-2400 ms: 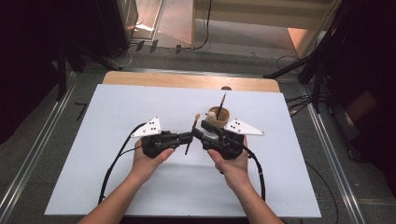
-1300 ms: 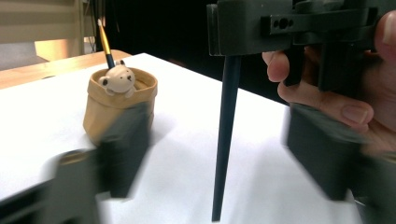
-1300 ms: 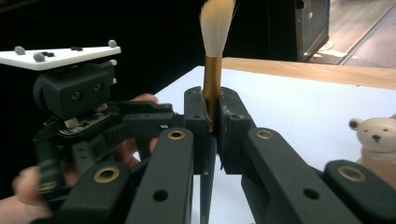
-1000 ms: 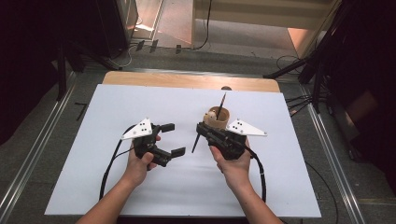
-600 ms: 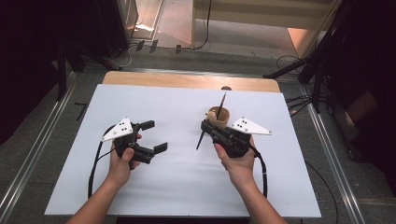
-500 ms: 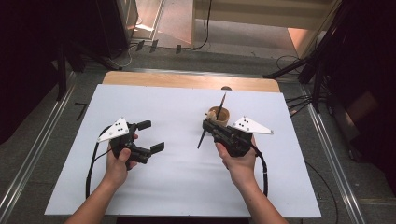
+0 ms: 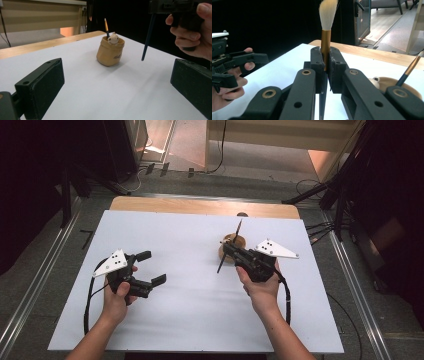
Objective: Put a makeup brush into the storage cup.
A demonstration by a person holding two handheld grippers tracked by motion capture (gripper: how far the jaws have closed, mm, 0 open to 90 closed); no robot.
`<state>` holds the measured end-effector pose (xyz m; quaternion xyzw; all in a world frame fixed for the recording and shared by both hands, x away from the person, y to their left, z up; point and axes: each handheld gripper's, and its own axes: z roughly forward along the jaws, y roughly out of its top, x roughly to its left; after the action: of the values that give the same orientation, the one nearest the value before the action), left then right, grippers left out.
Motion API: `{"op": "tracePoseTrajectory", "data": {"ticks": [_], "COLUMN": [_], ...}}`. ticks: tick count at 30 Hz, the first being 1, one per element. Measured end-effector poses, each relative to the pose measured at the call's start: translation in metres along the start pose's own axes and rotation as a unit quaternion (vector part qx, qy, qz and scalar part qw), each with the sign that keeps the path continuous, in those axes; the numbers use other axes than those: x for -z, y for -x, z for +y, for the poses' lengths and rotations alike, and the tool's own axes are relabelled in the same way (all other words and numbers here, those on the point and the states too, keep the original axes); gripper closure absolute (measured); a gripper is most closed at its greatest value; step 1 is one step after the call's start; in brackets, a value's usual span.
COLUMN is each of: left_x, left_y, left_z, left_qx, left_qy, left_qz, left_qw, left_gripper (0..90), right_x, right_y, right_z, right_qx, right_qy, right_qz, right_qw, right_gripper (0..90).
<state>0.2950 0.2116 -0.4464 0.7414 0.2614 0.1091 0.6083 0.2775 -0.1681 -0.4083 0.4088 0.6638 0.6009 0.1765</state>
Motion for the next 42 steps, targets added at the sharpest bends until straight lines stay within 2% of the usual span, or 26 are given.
{"op": "tracePoseTrajectory", "data": {"ticks": [26, 32, 42], "left_x": [0.043, 0.053, 0.066], "left_y": [-0.011, -0.012, -0.016], "left_z": [-0.017, -0.019, -0.024], "left_qx": [0.011, 0.021, 0.014], "left_qy": [-0.003, 0.007, -0.002], "left_qz": [0.035, 0.039, 0.058], "left_qw": [0.9993, 0.999, 0.9982], "left_gripper": [0.0, 0.0, 0.0], "right_x": [-0.004, -0.004, -0.003], "right_y": [0.016, 0.02, 0.025], "right_z": [0.012, 0.013, 0.019], "right_qx": [0.006, 0.005, 0.002], "right_qy": [0.004, 0.004, 0.009], "right_qz": [-0.026, -0.029, -0.036], "right_qw": [0.9996, 0.9996, 0.9993], "right_gripper": [84.8, 84.8, 84.8]}}
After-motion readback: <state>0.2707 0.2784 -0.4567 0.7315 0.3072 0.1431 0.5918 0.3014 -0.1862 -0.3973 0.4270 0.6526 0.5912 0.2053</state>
